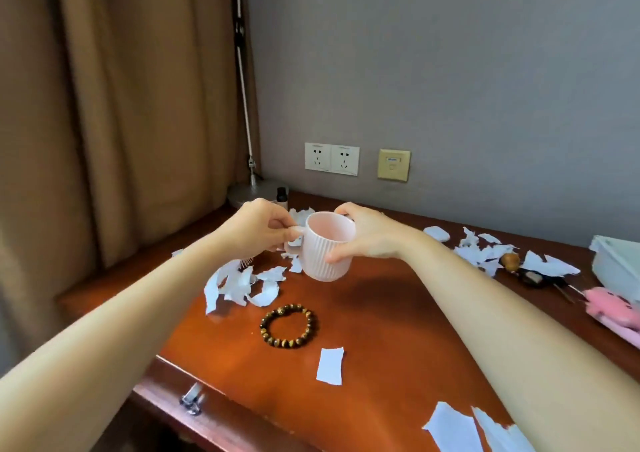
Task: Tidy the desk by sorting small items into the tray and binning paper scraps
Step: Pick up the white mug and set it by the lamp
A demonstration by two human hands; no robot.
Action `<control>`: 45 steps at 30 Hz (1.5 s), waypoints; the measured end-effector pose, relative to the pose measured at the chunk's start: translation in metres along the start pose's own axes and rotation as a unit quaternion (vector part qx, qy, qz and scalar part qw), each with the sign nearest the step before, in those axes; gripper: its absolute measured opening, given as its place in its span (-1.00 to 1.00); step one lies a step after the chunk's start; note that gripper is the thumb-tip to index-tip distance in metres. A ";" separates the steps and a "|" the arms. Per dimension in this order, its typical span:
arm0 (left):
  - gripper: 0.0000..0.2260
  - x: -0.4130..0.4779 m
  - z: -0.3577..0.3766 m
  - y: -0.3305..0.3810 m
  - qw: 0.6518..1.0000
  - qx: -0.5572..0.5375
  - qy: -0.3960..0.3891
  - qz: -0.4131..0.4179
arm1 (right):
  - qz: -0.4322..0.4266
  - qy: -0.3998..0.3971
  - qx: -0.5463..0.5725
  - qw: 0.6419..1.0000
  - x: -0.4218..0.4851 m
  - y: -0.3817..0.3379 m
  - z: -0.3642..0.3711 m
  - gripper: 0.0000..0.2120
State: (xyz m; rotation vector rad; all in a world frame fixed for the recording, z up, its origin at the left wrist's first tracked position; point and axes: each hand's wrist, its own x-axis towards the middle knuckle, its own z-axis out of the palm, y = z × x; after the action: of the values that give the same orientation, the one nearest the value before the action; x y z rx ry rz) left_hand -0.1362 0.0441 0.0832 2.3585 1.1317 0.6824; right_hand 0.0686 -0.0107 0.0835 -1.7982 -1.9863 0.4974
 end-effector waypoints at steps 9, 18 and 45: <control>-0.90 -0.019 -0.083 -0.108 0.985 -0.009 0.145 -0.090 | -0.075 -0.043 0.046 0.995 0.124 -0.101 0.051 -0.10; -0.89 -0.011 -0.096 -0.197 0.952 -0.018 0.262 -0.160 | -0.077 -0.046 0.080 0.993 0.216 -0.147 0.117 -0.17; -0.59 -0.025 -0.056 -0.210 0.962 0.071 0.197 -0.175 | -0.099 -0.037 -0.049 0.993 0.201 -0.141 0.148 -0.45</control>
State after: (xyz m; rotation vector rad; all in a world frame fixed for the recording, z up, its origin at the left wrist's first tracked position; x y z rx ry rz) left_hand -0.3070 0.1533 0.0008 2.0976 1.7703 0.9922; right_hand -0.1449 0.1761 0.0443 -1.6354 -2.2481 0.4158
